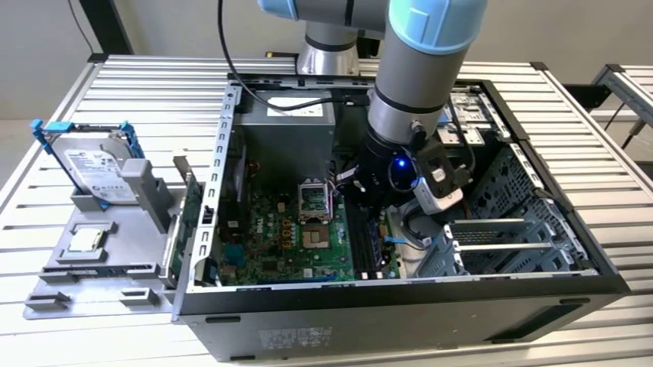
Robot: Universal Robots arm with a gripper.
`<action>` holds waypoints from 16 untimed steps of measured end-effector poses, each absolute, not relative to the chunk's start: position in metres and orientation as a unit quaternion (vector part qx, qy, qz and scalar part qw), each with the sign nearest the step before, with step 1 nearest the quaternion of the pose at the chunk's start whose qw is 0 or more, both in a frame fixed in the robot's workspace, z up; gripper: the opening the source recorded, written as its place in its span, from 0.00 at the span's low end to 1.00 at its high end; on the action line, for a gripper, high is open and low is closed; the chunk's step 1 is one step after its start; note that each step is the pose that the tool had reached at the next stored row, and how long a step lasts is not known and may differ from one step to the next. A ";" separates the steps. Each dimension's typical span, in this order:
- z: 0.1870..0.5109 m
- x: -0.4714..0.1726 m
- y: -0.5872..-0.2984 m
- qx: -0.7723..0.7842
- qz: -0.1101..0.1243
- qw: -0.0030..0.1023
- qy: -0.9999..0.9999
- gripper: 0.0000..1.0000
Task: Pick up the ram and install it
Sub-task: 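Insert the ram into the slot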
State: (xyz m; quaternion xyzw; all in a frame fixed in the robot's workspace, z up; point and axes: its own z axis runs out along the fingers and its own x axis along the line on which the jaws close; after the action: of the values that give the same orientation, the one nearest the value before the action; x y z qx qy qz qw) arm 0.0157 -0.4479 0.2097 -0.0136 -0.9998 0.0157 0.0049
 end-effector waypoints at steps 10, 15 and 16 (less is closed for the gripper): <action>0.207 0.016 -0.448 -0.014 0.015 0.005 -1.000 1.00; 0.220 0.016 -0.448 -0.014 0.016 0.007 -1.000 1.00; 0.224 0.016 -0.448 -0.014 0.016 0.007 -1.000 1.00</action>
State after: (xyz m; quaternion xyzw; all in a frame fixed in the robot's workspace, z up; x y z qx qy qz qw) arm 0.0158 -0.4479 0.2245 -0.0139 -0.9998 0.0156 0.0069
